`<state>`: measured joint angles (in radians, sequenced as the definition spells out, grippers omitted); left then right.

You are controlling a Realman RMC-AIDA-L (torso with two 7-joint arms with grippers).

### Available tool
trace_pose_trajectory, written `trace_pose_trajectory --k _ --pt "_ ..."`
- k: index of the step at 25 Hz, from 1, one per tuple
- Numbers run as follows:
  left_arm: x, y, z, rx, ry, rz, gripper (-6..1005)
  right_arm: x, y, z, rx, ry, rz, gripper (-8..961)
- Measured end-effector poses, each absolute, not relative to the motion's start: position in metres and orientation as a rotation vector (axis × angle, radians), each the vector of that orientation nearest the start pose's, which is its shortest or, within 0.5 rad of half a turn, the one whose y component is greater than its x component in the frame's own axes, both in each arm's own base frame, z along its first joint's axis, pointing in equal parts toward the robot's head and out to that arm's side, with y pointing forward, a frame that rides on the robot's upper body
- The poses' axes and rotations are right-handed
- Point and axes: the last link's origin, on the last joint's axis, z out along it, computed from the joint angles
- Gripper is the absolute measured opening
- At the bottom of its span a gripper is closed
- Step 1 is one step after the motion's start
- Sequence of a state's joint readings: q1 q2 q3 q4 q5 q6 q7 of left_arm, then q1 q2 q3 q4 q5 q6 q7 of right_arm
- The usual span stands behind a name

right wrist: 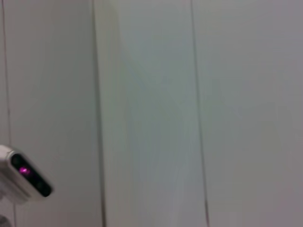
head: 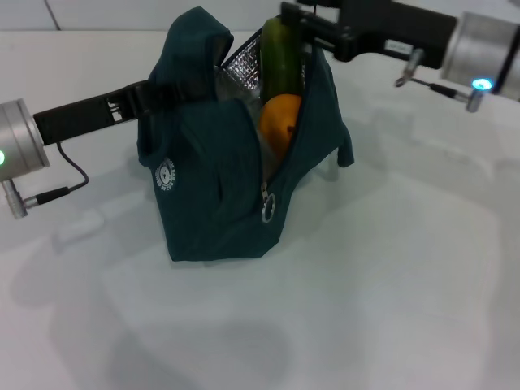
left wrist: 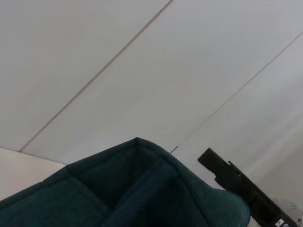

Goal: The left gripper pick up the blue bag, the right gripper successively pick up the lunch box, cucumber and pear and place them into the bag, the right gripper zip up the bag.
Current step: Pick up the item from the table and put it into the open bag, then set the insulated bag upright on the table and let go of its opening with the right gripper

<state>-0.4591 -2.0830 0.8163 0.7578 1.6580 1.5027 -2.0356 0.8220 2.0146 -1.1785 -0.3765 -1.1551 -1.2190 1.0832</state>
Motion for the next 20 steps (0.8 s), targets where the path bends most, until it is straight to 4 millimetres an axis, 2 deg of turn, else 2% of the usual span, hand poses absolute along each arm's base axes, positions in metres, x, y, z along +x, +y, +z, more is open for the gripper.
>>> trace_pose_trajectory --k 3,7,10,12,15,20 --pt "-0.239 0.342 0.026 -2.383 -1.388 -1.145 56 0.156 0.417 0.0 -2.438 0.264 1.041 274" --pt "-0.239 0.342 0.026 -2.384 -1.388 -1.145 56 0.185 0.412 0.022 -2.339 0.264 0.955 355" --pt "-0.239 0.342 0.026 -2.385 -1.388 -1.145 56 0.21 0.409 0.029 -2.307 0.346 0.876 474" --pt "-0.238 0.342 0.026 -2.389 -1.387 -1.144 56 0.225 0.407 0.028 -2.307 0.415 0.833 554" --pt "-0.236 0.344 0.025 -2.396 -1.382 -1.145 56 0.236 0.407 0.02 -2.319 0.474 0.777 732" --pt "-0.234 0.345 0.025 -2.401 -1.379 -1.147 56 0.236 0.411 -0.006 -2.387 0.492 0.658 734"
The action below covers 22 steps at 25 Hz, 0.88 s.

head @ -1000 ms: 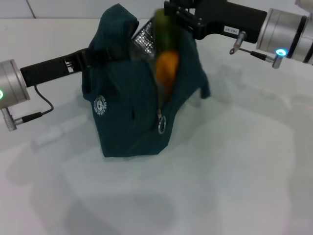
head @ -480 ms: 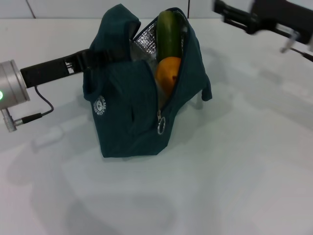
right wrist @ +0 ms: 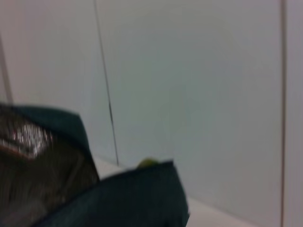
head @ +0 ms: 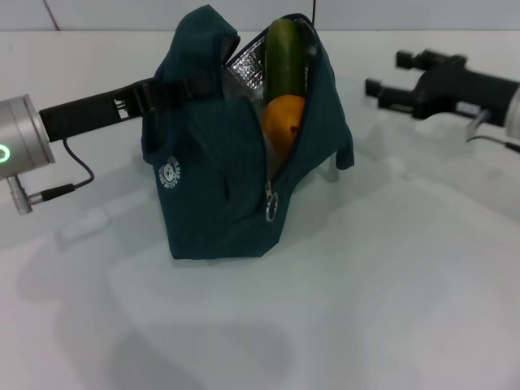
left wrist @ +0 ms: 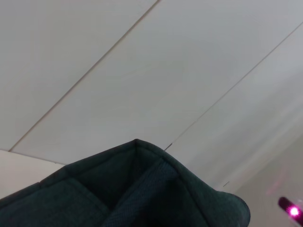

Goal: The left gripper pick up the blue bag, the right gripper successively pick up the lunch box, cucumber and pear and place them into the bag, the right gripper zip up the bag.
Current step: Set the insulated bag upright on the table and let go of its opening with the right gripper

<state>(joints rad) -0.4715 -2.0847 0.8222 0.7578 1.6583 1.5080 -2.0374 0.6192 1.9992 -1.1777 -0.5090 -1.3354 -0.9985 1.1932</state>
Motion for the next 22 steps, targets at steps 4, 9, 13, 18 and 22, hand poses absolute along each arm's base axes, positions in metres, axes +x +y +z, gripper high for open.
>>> trace_pose_trajectory --k 4,9,13,18,22 --pt "-0.232 0.346 0.024 -2.404 -1.378 -1.149 56 0.231 0.414 -0.025 -2.436 0.513 0.602 735" --pt "-0.231 0.346 0.024 -2.407 -1.376 -1.151 56 0.224 0.423 -0.031 -2.434 0.506 0.568 733" --pt "-0.231 0.346 0.023 -2.408 -1.379 -1.152 56 0.214 0.434 -0.035 -2.425 0.5 0.536 731" --pt "-0.229 0.347 0.02 -2.415 -1.388 -1.158 56 0.204 0.442 -0.047 -2.442 0.472 0.484 727" --pt "-0.229 0.348 0.018 -2.418 -1.383 -1.157 56 0.197 0.443 -0.052 -2.46 0.456 0.48 721"
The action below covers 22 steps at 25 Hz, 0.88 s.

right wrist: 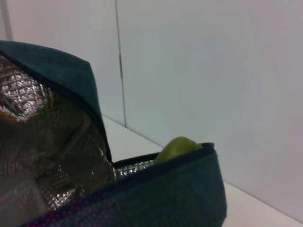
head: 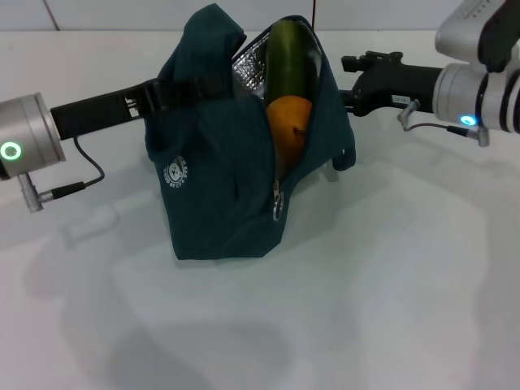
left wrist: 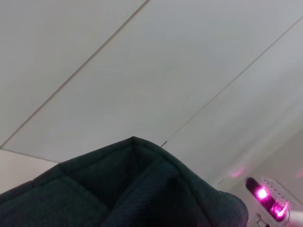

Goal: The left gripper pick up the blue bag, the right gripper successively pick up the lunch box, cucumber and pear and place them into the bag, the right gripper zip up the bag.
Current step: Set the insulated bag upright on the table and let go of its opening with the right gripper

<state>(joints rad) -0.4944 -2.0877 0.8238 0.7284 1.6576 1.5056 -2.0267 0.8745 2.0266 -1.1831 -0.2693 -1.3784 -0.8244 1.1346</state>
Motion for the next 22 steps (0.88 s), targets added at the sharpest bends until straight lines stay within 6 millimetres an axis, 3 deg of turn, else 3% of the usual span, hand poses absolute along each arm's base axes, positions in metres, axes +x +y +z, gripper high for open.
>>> trace_pose_trajectory --k 8,14,22 --pt "-0.2287 0.3474 0.0178 -2.416 -1.389 -1.162 56 0.195 0.4463 -0.0544 -2.457 0.423 0.437 710" --pt "-0.231 0.3456 0.0177 -2.41 -1.396 -1.161 56 0.1914 0.4459 -0.054 -2.468 0.302 0.427 488" --pt "-0.232 0.3453 0.0184 -2.406 -1.398 -1.163 57 0.189 0.446 -0.0536 -2.469 0.273 0.43 314"
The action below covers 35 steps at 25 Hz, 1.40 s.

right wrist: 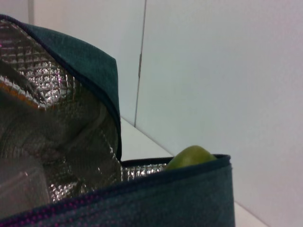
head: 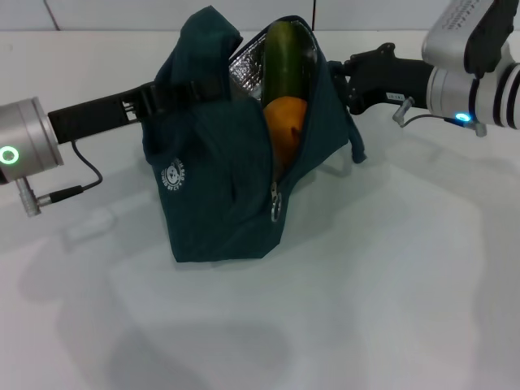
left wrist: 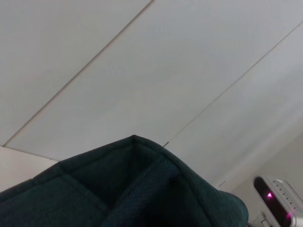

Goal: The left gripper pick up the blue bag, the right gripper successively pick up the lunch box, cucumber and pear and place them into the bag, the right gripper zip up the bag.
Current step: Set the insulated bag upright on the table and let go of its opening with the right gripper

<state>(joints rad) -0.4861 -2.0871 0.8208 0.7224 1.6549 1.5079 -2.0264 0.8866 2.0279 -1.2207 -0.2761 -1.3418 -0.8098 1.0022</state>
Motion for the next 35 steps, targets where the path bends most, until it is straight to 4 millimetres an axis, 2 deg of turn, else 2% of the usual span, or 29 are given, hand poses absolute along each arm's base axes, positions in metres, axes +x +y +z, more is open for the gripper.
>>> trace_pose_trajectory --k 3,8,13,18,26,29,35 --pt "-0.234 0.345 0.02 -2.401 -1.399 -1.161 57 0.186 0.446 -0.05 -2.462 0.249 0.452 249" --pt "-0.237 0.344 0.022 -2.392 -1.395 -1.155 57 0.189 0.436 -0.035 -2.397 0.199 0.54 66" --pt "-0.233 0.346 0.023 -2.403 -1.381 -1.156 57 0.194 0.414 -0.022 -2.357 0.12 0.57 64" --pt "-0.233 0.346 0.022 -2.413 -1.364 -1.152 57 0.188 0.398 -0.014 -2.344 0.059 0.607 64" --pt "-0.229 0.342 0.015 -2.448 -1.374 -1.16 57 0.195 0.36 0.018 -2.281 0.034 0.669 63" --pt "-0.225 0.34 0.008 -2.483 -1.394 -1.162 57 0.203 0.35 0.031 -2.258 0.06 0.696 63" --pt "-0.201 0.334 -0.011 -2.601 -1.348 -1.215 57 0.234 0.33 0.062 -2.206 0.182 0.746 62"
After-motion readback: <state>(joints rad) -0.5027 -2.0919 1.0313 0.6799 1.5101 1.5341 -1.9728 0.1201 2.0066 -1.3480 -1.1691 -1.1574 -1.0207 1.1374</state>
